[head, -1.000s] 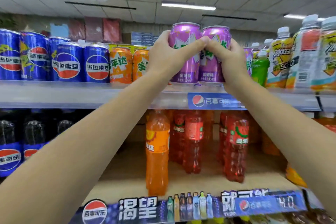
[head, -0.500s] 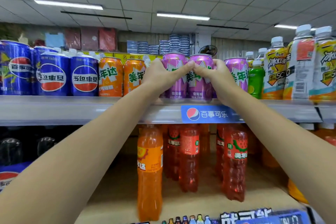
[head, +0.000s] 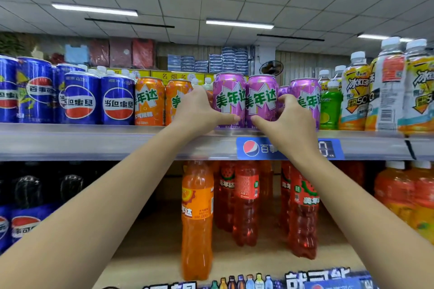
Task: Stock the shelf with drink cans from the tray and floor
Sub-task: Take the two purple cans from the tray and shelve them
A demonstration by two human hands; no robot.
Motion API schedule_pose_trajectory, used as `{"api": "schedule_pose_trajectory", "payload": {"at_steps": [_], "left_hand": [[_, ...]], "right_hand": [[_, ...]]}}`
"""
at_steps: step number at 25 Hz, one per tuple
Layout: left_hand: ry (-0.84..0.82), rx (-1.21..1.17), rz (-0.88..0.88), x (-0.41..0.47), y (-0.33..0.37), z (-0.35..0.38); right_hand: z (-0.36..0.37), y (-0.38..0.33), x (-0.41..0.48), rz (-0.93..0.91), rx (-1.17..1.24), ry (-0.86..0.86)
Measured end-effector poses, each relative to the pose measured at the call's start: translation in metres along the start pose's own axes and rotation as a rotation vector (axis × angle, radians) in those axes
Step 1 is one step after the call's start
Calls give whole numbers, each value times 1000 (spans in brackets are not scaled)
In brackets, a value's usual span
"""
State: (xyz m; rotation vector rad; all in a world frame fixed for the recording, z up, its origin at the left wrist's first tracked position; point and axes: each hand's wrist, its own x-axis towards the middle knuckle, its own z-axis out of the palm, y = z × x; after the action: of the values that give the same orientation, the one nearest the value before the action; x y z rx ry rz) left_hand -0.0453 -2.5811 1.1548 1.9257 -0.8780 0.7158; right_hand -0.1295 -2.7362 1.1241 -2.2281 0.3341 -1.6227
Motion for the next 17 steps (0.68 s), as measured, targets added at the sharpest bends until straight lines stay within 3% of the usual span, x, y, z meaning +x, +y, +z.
{"api": "schedule_pose_trajectory", "payload": {"at_steps": [7,12,14,17], "left_hand": [[85,125,52,-6,6,13],[77,234,24,-11,11,15],[146,228,54,-22,14,12],[310,139,306,-54,18,7]], "right_hand": [[8,4,-5,46,-8,162],[12,5,-1,107,27,122],[5,6,-8,33,73,163],[-12,5,-40,-231,316,315]]}}
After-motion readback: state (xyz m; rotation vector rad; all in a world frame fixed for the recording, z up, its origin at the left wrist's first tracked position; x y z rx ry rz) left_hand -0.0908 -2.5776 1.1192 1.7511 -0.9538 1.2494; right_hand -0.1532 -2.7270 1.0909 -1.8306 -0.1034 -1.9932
